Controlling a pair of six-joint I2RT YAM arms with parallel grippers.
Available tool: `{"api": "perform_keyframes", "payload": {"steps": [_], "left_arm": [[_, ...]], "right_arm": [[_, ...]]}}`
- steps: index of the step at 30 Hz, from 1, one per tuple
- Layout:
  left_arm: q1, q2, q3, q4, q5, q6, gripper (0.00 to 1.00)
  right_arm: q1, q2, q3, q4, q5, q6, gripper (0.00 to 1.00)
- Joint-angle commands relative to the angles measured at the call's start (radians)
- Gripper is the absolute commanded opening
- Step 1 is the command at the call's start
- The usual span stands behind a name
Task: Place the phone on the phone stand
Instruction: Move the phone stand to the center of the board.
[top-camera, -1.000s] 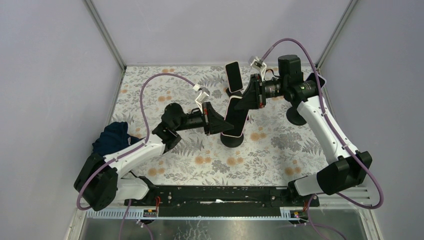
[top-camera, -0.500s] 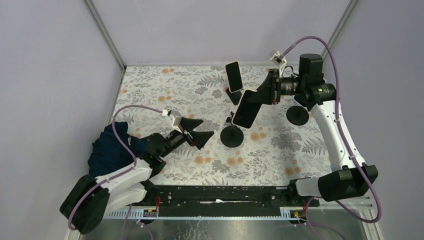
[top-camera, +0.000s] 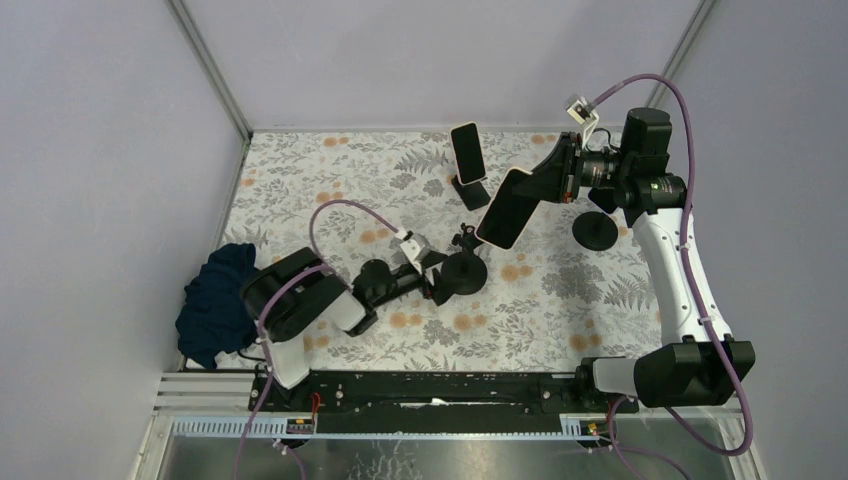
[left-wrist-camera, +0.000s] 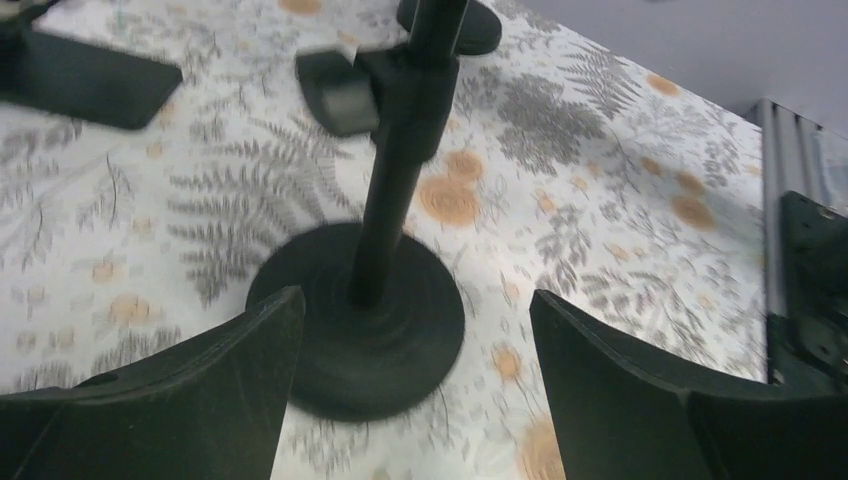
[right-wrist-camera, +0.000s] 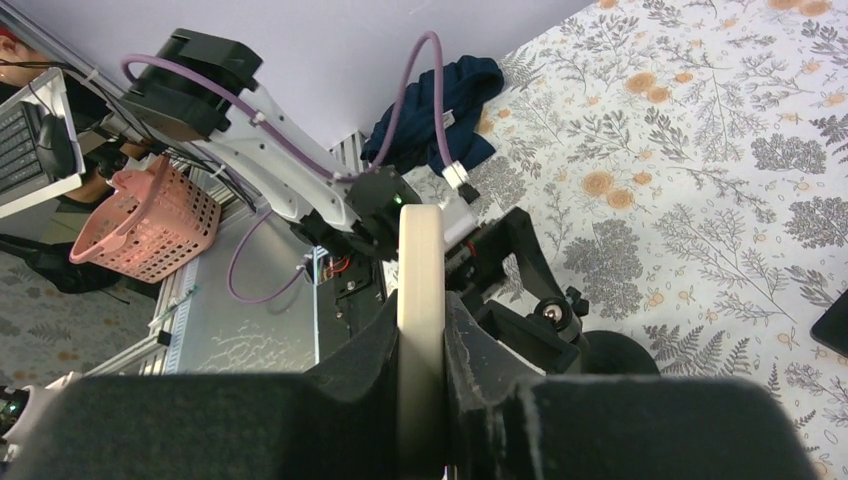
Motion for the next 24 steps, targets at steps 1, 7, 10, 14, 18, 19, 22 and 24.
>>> {"api": "perform_keyframes", "payload": {"steps": [1,7,10,14,18,19,22,24], "left_arm": [[-0.060,0.110,0.127,0.199,-0.162,0.151,0.88],[-0.086,0.230,0.241,0.202,-0.269,0.117,0.74],[-0.092,0.259,0.255,0.204,-0.275,0.089,0.63],[-0.090,0.281,0.269,0.204,-0.260,0.080,0.47],[-0.078,0.296,0.282,0.204,-0.129,0.111,0.16],[-0.073,0.293,0.277,0.204,-0.090,0.121,0.10],[-0.050,0.262,0.232,0.204,0.017,0.145,0.00],[-0.009,0.239,0.204,0.204,0.156,0.131,0.00]], "right_arm": [[-0.007,-0.043,0.004,0.093,-0.074,0.068,0.00],[-0.009,-0.040,0.001,0.107,-0.080,0.081,0.00],[-0.010,-0.037,0.001,0.110,-0.084,0.085,0.00],[-0.010,-0.032,0.001,0.113,-0.086,0.090,0.00],[-0.011,-0.031,-0.002,0.115,-0.085,0.093,0.00],[-0.012,-0.032,-0.003,0.117,-0.086,0.093,0.00],[-0.016,-0.034,-0.011,0.121,-0.086,0.093,0.00],[-0.015,-0.033,-0.017,0.125,-0.080,0.093,0.00]]}}
